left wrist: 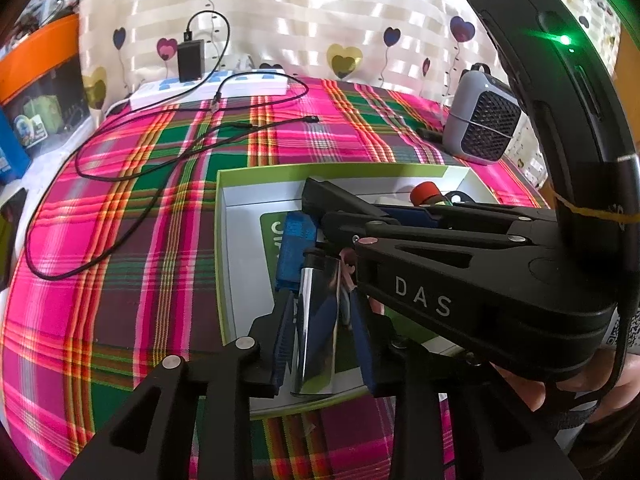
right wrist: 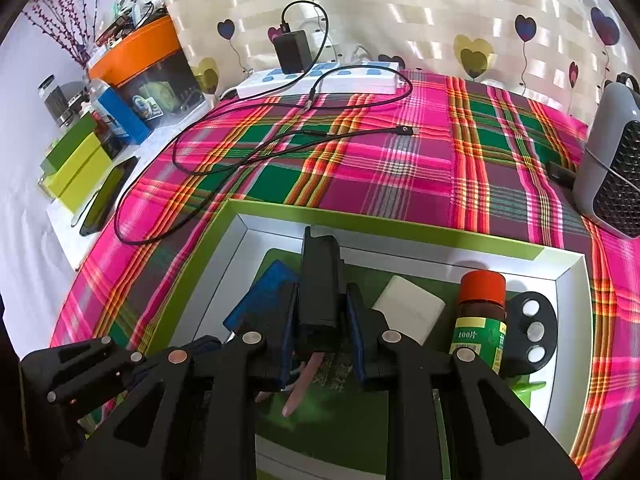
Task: Organize rigid objects
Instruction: 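Carry the lighter and gadget over the green box and lower them with both tools, then open both tools to release the lighter and gadget inside the box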
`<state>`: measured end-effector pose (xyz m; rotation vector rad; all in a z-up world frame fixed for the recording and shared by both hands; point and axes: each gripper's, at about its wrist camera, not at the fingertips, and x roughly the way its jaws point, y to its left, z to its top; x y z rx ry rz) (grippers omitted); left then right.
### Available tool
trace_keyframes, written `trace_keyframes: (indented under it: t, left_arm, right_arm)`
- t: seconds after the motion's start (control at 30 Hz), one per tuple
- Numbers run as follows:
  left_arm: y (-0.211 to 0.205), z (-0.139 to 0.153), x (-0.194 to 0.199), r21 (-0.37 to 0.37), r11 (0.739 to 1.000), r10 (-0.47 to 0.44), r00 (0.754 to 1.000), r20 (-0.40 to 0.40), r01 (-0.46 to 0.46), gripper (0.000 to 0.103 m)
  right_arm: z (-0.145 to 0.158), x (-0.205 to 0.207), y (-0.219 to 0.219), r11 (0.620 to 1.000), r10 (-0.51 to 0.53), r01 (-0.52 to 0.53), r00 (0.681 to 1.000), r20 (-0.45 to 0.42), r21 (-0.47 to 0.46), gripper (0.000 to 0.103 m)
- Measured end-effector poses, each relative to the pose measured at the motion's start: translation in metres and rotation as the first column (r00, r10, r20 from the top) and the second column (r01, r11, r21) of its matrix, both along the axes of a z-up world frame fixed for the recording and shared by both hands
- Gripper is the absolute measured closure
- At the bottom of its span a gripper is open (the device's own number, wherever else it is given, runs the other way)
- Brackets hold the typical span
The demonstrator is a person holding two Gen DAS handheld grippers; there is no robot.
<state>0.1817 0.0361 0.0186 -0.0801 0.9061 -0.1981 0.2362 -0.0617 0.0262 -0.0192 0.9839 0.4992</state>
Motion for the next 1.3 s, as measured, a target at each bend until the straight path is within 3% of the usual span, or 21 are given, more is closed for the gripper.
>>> trace_keyframes:
  t: [0.47, 1.3]
  left_arm:
    - [-0.001, 0.012, -0.014, 0.003, 1.0, 0.0, 1.0, 0.029, 0.0, 0.072]
    - [-0.003, 0.038, -0.089, -0.005, 1.0, 0.003, 0.995, 0.104, -0.003, 0.072]
  right_arm:
    - [0.014, -0.013, -0.01, 0.999, -0.032, 0.031, 0.999, 0.023, 0.043, 0.068]
    - [0.043, -0.096, -0.042, 0.987, -0.13, 0.117, 0.985, 0.113, 0.112, 0.068]
